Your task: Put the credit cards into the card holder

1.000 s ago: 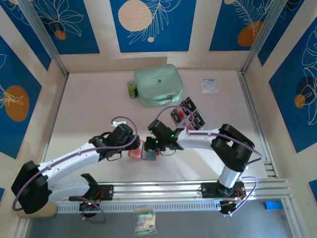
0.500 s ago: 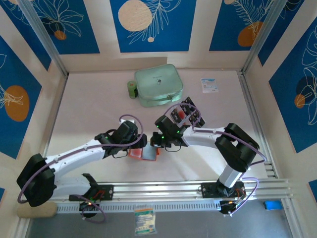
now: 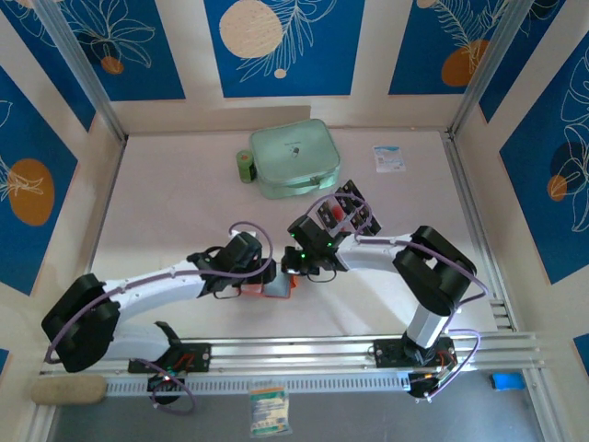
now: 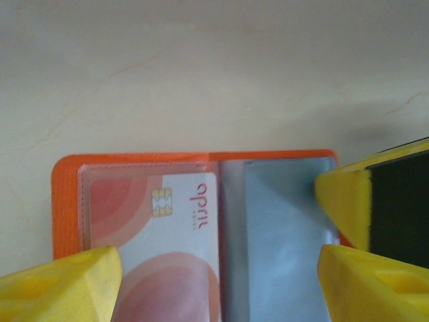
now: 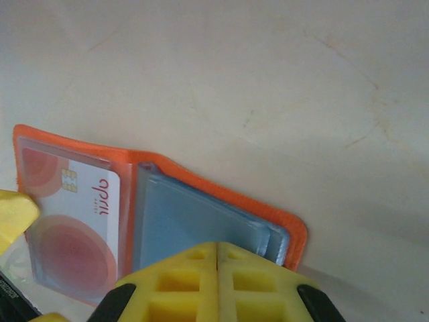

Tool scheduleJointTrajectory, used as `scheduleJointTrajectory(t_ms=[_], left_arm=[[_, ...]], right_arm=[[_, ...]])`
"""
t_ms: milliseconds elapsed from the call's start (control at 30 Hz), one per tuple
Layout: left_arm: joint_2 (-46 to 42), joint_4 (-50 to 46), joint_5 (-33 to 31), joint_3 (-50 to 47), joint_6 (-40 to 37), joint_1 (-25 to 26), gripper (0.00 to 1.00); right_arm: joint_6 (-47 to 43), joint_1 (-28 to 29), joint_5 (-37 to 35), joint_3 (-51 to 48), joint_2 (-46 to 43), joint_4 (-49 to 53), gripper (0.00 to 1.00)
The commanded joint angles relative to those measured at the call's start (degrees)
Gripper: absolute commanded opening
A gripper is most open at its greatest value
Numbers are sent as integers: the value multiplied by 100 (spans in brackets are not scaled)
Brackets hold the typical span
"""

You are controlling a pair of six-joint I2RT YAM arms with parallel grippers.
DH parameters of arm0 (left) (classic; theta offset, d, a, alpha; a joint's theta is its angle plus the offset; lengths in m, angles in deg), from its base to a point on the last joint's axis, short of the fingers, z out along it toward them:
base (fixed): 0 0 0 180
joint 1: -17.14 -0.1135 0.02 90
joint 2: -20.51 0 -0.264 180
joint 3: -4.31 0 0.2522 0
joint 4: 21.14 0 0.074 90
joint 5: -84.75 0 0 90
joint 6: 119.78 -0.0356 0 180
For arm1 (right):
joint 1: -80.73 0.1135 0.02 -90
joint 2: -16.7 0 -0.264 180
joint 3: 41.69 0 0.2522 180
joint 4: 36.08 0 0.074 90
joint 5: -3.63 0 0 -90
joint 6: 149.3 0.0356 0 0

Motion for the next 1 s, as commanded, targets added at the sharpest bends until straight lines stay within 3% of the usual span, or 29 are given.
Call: scheduleJointTrajectory(t_ms=[0, 700, 967], left_arm=[[117, 107, -50, -143, -41, 45, 77], [448, 334, -108, -426, -77, 42, 79], [590, 519, -68, -577, -61, 44, 66]], right_arm=[[-101, -27, 183, 39, 124, 140, 0], [55, 150, 469, 358, 602, 26, 0], [73, 53, 478, 246, 280, 27, 0]])
